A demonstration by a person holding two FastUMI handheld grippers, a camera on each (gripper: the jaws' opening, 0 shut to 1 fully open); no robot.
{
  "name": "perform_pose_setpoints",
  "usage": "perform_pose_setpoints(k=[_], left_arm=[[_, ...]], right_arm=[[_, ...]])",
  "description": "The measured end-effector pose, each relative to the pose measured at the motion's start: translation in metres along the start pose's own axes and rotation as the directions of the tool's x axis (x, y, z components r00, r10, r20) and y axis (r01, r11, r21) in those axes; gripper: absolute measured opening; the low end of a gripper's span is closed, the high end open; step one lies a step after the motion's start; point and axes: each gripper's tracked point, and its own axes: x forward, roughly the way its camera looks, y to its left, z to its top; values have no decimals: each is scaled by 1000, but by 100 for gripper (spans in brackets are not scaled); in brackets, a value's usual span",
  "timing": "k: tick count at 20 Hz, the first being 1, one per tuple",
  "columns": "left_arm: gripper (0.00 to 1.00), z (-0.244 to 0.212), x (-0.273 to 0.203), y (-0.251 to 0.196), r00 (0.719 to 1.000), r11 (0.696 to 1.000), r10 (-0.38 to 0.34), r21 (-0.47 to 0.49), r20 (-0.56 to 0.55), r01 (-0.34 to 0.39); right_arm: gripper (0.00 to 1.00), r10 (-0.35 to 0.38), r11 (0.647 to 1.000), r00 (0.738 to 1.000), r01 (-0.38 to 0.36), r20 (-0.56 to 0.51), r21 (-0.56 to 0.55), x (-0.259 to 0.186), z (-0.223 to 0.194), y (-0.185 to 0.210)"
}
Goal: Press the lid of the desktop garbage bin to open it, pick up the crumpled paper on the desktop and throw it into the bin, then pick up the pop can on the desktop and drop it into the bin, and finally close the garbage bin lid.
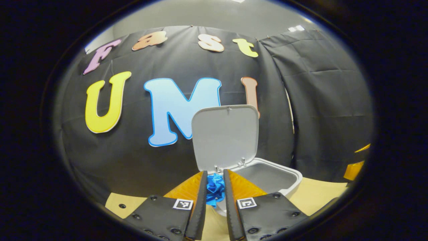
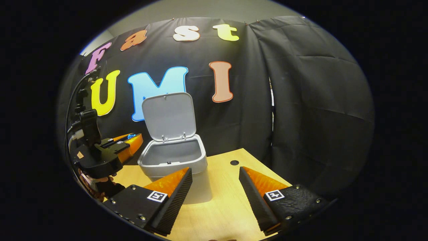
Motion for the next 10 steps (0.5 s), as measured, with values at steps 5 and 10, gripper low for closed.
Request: perform_pose_setpoints(k=[5, 10], left_arm=[[32, 0, 11, -12, 1000, 1000, 0, -6, -2, 0], [100, -5, 15, -20, 1000, 1000, -4, -1, -27, 4]], right_arm=[[91, -26, 1000, 1000, 26, 3, 6, -4, 2, -16], [91, -30, 999, 1000, 30, 3, 12, -2, 2, -22]])
